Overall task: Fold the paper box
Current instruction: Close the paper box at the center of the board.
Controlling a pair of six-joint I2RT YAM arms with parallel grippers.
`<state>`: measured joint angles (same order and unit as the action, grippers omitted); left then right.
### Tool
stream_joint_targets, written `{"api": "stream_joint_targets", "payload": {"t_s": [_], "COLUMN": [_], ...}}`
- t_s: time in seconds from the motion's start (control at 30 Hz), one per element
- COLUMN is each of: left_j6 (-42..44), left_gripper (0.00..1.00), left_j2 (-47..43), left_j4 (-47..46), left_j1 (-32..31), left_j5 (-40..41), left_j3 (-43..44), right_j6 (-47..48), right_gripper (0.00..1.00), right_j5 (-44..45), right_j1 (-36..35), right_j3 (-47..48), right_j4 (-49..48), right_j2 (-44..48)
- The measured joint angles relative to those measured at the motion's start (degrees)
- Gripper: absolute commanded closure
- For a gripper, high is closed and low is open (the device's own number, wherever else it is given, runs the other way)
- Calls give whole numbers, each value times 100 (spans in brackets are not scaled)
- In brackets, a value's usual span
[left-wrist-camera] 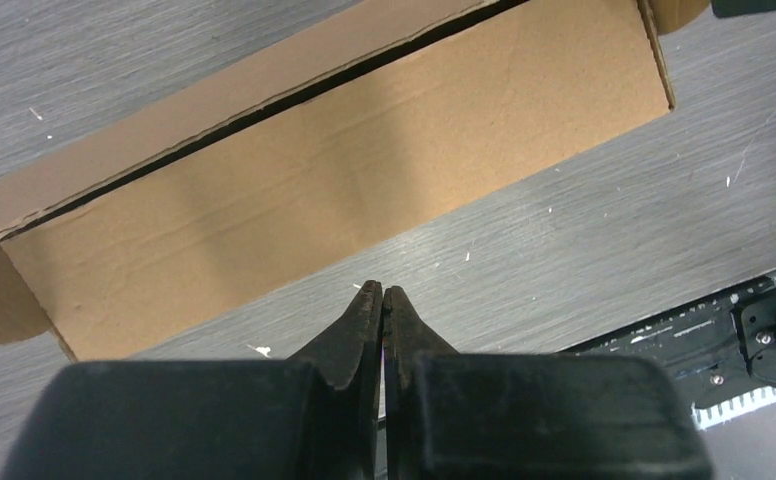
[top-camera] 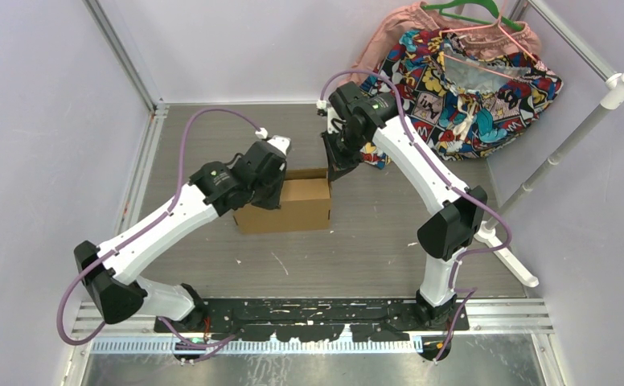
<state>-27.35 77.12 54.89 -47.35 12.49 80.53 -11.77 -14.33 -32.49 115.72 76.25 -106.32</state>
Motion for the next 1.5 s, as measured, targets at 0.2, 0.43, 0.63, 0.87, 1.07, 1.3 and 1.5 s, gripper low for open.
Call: {"api": "stream_joint_targets", "payload": {"t_s": [0.2, 0.43, 0.63, 0.87, 1.07, 1.3, 1.5], "left_j6": [-61, -72, -66, -50, -44, -24, -24], "left_gripper": [98, 94, 92, 91, 91, 92, 92], "left_j2": [168, 186, 181, 181, 203, 306, 337], "left_j4": [-264, -531, -713, -822, -839, -881, -907], "left_j1": [-190, -367, -369, -369, -369, -369, -369], "left_j5": [380, 776, 1014, 1174, 1196, 1200, 1200], "left_j3": [-118, -378, -474, -474, -474, -474, -470], "right_j6": [0, 0, 0, 0, 0, 0, 0], "right_gripper": [99, 99, 99, 99, 99, 99, 99], "right_j5": [-24, -37, -37, -37, -37, -42, -61], "right_j1": [0, 0, 0, 0, 0, 0, 0], "right_j3": [-24, -61, -68, -68, -68, -66, -66], "right_j4": [-4, -46, -79, -79, -76, -72, -59], "right_j2": [2, 50, 87, 87, 87, 87, 87]}}
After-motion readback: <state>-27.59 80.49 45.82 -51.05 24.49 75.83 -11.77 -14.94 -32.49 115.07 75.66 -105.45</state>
